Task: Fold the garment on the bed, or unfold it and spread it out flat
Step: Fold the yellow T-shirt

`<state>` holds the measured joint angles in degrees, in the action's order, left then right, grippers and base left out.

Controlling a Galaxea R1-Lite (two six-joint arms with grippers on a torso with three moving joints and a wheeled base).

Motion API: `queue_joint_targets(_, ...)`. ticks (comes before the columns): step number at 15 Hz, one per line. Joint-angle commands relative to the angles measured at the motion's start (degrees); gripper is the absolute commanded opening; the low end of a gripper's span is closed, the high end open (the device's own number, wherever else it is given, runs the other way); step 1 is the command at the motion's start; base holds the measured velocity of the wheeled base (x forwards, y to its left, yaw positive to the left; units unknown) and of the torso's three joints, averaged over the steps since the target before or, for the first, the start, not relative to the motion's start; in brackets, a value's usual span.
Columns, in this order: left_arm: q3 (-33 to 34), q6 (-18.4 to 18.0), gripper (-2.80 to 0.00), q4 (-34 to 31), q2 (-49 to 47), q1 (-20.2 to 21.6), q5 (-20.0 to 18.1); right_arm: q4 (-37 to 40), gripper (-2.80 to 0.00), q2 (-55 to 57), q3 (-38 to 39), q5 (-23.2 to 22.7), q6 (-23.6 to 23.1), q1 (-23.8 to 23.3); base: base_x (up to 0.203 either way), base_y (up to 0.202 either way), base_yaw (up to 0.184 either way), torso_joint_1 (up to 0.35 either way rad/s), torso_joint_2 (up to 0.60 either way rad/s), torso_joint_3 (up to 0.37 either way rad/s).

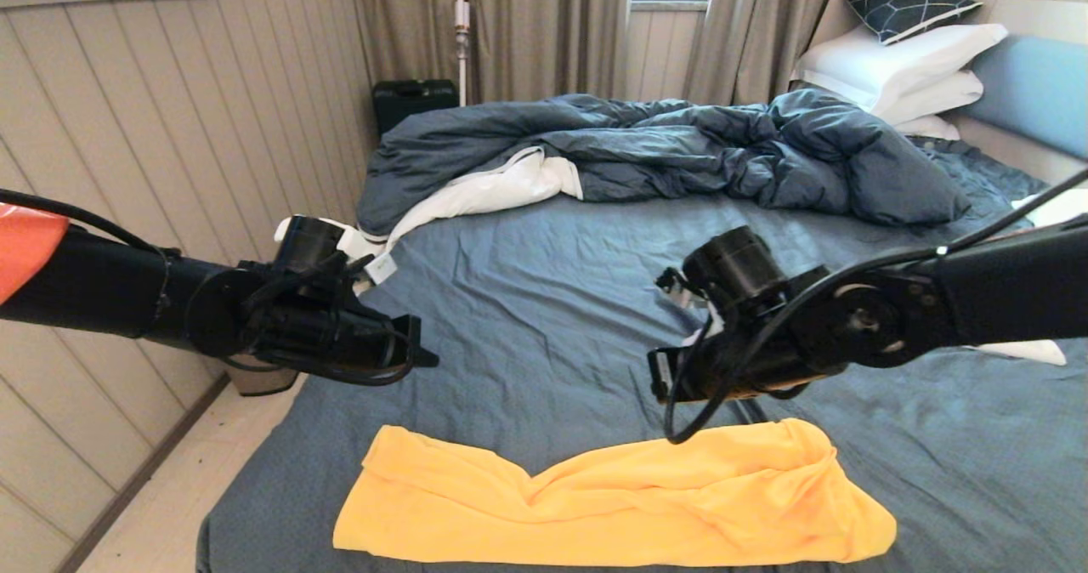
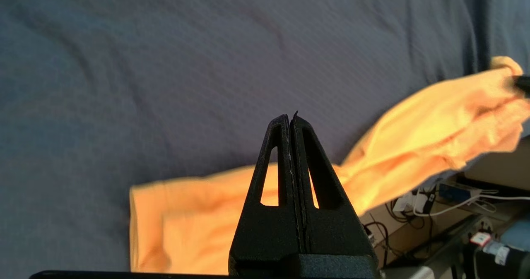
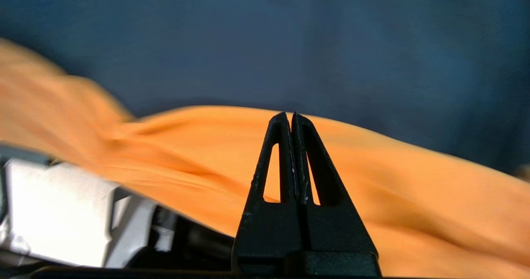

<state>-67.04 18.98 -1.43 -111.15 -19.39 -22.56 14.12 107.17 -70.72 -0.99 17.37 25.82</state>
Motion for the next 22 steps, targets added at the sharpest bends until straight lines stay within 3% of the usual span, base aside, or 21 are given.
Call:
queue_joint_targets(1, -1.2, 0.2, -2.80, 0.1, -2.7, 1.6, -0.1, -0.4, -2.80, -6.7, 5.4, -0.3, -2.6, -7.5, 0.000, 0.000, 0.000, 0.000, 0.00, 0.000)
queue_joint_targets(3, -1.3, 0.7, -2.80, 0.0, -2.4, 3.5, -0.3, -2.1, -2.80, -7.5, 8.9, -1.7, -6.3, -14.9, 0.000, 0.000, 0.000, 0.000, 0.00, 0.000)
queue_joint_targets(4, -1.3, 1.7, -2.80, -0.1, -1.8, 4.3, -0.3, -3.2, 0.00, -7.7, 10.9, -4.0, -8.8, -18.8, 0.000, 0.000, 0.000, 0.000, 0.00, 0.000)
queue_joint_targets(8, -0.7, 3.6, -2.80, -2.8, 2.5, 7.3, -0.2, -1.3, 0.00, -9.7, 14.1, -20.1, -20.5, -33.3, 0.000, 0.000, 0.000, 0.000, 0.00, 0.000)
queue_joint_targets(11, 2.7, 3.5, -2.80, -5.2, 7.4, 10.0, -0.2, 9.0, 0.00, -9.1, 13.1, -23.6, -33.0, -41.1, 0.000, 0.000, 0.000, 0.000, 0.00, 0.000)
queue_joint_targets(12, 5.0, 3.3, -2.80, -5.5, 9.4, 10.9, -0.3, 11.4, 0.00, -9.3, 13.1, -24.0, -34.8, -42.6, 0.000, 0.000, 0.000, 0.000, 0.00, 0.000)
queue_joint_targets(18, 14.1, 2.9, -2.80, -5.5, 16.5, 13.9, -0.3, 12.4, 0.00, -8.2, 16.1, -24.8, -37.9, -46.2, 0.000, 0.000, 0.000, 0.000, 0.00, 0.000)
queue_joint_targets(22, 14.7, 3.1, -2.80, -5.3, 16.1, 13.9, -0.6, 12.0, 0.00, -3.2, 16.6, -26.7, -38.0, -45.5, 0.000, 0.000, 0.000, 0.000, 0.00, 0.000)
